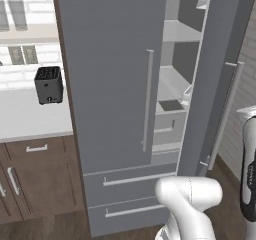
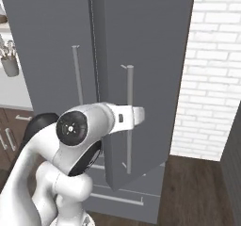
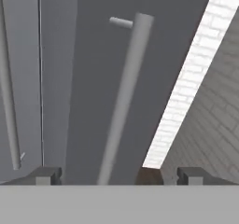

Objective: Take the strawberry from the fridge and place it on top of the pancake, located on the dining counter.

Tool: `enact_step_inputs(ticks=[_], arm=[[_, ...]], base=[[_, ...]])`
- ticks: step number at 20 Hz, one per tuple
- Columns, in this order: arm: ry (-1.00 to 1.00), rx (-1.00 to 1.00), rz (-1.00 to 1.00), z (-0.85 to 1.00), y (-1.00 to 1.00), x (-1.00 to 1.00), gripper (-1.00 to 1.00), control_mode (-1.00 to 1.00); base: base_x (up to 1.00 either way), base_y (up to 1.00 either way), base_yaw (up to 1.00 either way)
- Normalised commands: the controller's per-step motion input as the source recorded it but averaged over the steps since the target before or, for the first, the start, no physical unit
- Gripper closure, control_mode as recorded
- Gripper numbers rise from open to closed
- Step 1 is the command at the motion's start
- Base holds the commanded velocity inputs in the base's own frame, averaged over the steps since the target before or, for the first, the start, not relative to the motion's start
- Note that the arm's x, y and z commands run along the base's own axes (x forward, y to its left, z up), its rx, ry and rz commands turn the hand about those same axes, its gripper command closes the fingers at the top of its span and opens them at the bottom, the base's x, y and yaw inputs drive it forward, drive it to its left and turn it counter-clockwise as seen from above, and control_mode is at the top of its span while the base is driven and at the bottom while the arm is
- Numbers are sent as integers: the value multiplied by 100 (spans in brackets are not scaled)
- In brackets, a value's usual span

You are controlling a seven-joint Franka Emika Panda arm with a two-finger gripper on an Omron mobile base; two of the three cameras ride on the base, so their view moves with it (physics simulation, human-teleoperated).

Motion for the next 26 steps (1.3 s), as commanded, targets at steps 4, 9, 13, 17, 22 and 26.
enact_step_inputs(ticks=[4,9,13,17,22,26], arm=[[-4,-31,-8,51,65,0,-100,-100],[-1,-31,-6,44,71,0,-100,-100],[0,-29,-7,31,75,24,-100,-100],[7,-23,-12,13,68,72,-100,-100],[6,-22,-16,0,56,91,-100,-100],[-1,-18,-17,-26,32,93,-100,-100]], base=[[0,0,0],[0,0,0],[0,0,0],[0,0,0],[0,0,0],[0,0,0]])
